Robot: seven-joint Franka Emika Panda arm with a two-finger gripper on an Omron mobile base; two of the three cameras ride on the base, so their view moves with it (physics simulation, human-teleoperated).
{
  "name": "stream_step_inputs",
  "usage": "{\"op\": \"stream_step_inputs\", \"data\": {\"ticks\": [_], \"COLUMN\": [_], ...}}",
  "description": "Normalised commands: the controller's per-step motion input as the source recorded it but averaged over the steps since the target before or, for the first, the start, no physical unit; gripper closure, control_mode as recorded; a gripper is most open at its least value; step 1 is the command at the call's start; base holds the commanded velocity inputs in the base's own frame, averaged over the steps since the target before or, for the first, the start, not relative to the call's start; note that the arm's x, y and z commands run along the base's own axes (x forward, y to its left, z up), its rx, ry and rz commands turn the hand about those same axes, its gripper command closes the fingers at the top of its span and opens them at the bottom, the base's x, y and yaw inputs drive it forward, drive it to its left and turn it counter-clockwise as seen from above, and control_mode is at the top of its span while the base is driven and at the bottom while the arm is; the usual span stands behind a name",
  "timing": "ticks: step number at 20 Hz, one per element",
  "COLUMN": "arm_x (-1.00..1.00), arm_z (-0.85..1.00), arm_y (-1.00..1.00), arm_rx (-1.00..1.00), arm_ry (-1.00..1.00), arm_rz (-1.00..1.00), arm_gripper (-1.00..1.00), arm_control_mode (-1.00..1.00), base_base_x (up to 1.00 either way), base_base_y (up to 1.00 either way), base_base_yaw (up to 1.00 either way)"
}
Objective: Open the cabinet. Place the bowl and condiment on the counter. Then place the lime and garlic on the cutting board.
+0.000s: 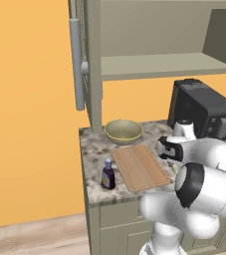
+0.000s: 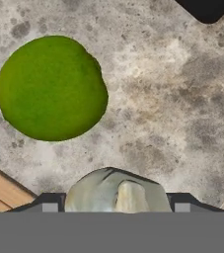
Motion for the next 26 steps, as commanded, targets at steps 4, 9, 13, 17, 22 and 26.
{"op": "stream_step_inputs", "data": {"ticks": [4,9,13,17,22,26], "arm_x": [-0.04,-0.03,0.0,0.0,-0.12,-0.2], "arm_z": [0.71,0.64,0.26,0.14,0.03,0.01], "arm_y": [0.19,0.06,0.21,0.23,0.04,0.01], "arm_rx": [0.0,0.0,0.0,0.0,0.01,0.0], "arm_ry": [0.01,0.06,0.03,0.0,-0.04,-0.08], "arm_rz": [0.0,0.0,0.0,0.0,0.0,0.01], "arm_gripper": [1.0,1.0,1.0,1.0,1.0,1.0], "arm_control_mode": [-1.0,-1.0,-1.0,-1.0,-1.0,-1.0], "base_base_x": [0.0,0.0,0.0,0.0,0.0,0.0], "base_base_y": [0.0,0.0,0.0,0.0,0.0,0.0], "base_base_yaw": [0.0,0.0,0.0,0.0,0.0,0.0]}}
